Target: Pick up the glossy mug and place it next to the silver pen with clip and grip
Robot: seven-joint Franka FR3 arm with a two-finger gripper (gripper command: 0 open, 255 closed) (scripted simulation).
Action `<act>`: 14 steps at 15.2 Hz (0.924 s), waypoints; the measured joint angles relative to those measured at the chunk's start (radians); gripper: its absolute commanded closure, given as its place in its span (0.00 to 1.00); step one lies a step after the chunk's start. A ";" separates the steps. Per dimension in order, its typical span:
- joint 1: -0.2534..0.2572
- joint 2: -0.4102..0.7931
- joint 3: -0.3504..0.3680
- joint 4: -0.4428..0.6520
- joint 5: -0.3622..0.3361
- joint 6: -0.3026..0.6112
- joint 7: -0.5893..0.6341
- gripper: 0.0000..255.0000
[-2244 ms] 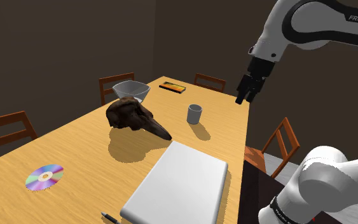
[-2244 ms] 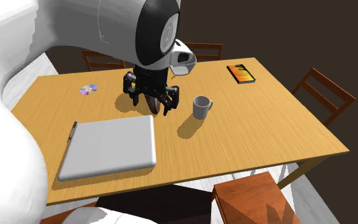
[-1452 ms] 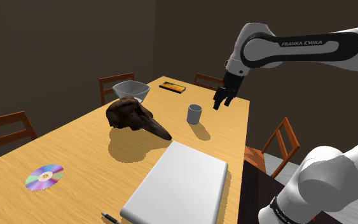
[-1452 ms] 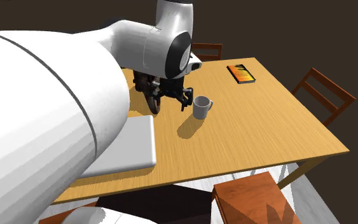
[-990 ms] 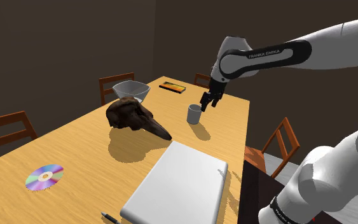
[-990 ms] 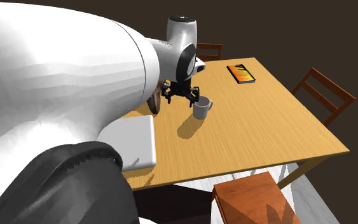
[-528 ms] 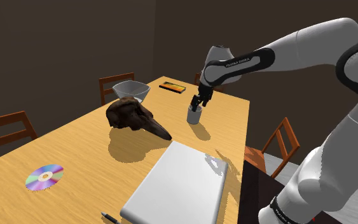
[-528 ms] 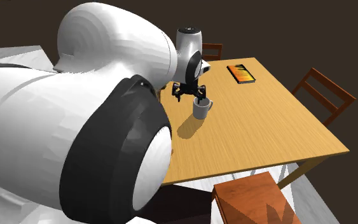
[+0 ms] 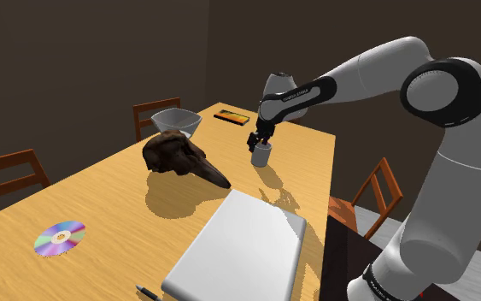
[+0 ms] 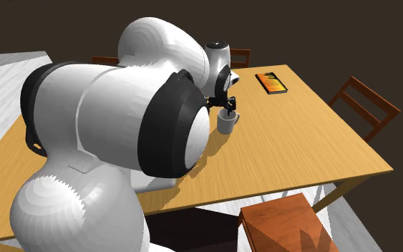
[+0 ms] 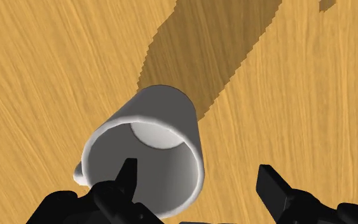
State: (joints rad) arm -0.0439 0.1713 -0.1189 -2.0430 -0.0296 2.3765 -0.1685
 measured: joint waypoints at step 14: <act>-0.003 0.052 0.001 -0.010 0.006 0.063 -0.003 1.00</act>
State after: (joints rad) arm -0.0467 0.2236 -0.1178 -2.0526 -0.0236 2.4391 -0.1719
